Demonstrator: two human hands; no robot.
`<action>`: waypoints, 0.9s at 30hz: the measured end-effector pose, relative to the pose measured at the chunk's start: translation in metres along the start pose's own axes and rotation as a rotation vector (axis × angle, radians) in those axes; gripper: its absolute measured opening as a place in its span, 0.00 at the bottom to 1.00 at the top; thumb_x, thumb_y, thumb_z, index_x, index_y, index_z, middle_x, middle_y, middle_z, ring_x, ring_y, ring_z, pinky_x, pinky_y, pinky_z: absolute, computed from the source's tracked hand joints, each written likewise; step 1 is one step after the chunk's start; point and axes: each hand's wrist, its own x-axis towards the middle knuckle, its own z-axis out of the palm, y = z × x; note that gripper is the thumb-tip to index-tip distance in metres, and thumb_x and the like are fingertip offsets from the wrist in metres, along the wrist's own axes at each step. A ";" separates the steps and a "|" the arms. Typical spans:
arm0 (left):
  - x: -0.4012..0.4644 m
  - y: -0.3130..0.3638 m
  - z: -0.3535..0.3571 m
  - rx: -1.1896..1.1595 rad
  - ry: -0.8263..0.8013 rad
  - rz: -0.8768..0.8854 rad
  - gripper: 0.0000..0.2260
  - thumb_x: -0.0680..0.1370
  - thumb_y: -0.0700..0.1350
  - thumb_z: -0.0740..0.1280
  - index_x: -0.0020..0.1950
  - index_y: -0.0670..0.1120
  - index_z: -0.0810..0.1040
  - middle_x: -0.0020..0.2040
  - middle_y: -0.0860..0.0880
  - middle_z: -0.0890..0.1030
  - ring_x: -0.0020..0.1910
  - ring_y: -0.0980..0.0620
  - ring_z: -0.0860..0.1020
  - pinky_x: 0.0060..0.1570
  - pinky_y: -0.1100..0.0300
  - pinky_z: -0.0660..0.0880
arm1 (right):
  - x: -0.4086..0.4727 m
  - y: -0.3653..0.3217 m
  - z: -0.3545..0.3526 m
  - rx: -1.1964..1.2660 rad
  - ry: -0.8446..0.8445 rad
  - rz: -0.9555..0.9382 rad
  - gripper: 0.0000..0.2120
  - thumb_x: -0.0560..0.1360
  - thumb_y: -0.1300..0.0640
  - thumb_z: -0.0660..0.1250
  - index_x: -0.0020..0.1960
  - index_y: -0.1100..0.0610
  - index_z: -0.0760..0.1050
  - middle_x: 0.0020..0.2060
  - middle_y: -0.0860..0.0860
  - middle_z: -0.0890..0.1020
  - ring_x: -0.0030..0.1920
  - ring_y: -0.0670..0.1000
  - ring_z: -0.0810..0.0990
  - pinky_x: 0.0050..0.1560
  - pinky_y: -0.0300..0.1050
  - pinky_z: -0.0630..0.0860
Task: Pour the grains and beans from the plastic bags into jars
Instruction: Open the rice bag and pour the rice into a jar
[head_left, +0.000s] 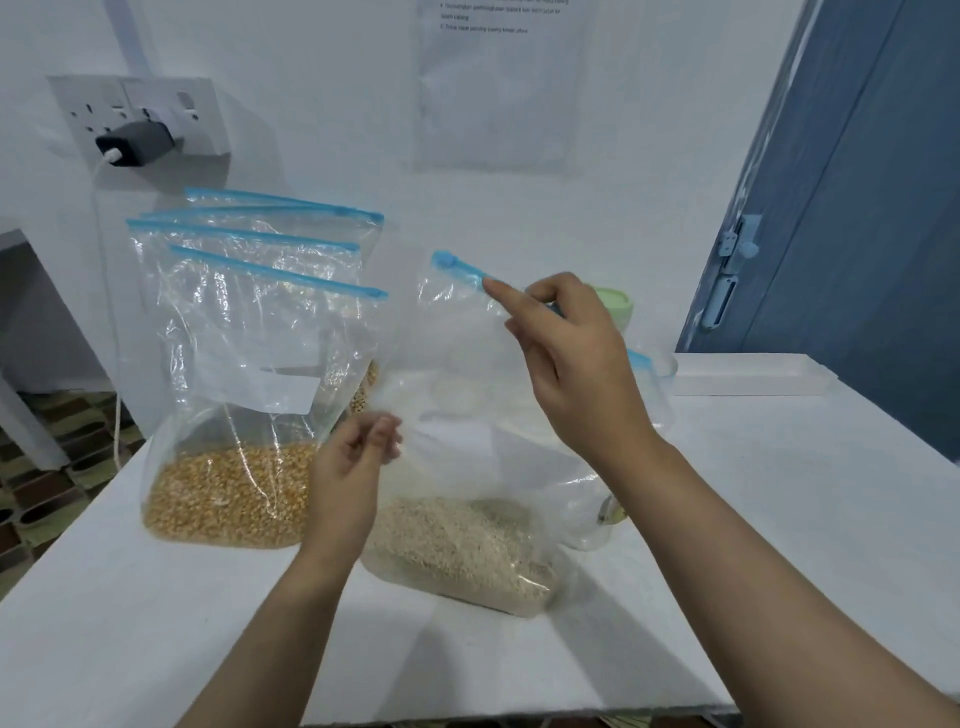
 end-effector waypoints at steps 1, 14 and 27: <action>0.006 0.007 -0.001 -0.023 0.006 0.016 0.04 0.77 0.47 0.66 0.46 0.49 0.81 0.36 0.56 0.83 0.38 0.61 0.79 0.44 0.67 0.77 | 0.005 -0.003 -0.003 -0.005 0.028 -0.007 0.20 0.78 0.70 0.63 0.67 0.59 0.77 0.47 0.54 0.74 0.48 0.47 0.74 0.47 0.52 0.76; 0.048 0.035 -0.046 0.265 -0.075 0.324 0.20 0.80 0.40 0.67 0.63 0.65 0.71 0.45 0.54 0.80 0.51 0.52 0.80 0.60 0.61 0.73 | -0.010 -0.031 0.005 0.038 0.145 0.128 0.22 0.77 0.73 0.65 0.69 0.61 0.75 0.45 0.52 0.71 0.44 0.33 0.69 0.49 0.22 0.63; 0.008 -0.036 -0.074 0.531 0.155 -0.006 0.28 0.81 0.57 0.59 0.79 0.60 0.53 0.78 0.46 0.57 0.77 0.49 0.56 0.71 0.49 0.57 | -0.030 -0.037 0.007 0.041 0.121 0.153 0.23 0.77 0.73 0.65 0.70 0.61 0.74 0.45 0.53 0.72 0.44 0.39 0.70 0.49 0.25 0.66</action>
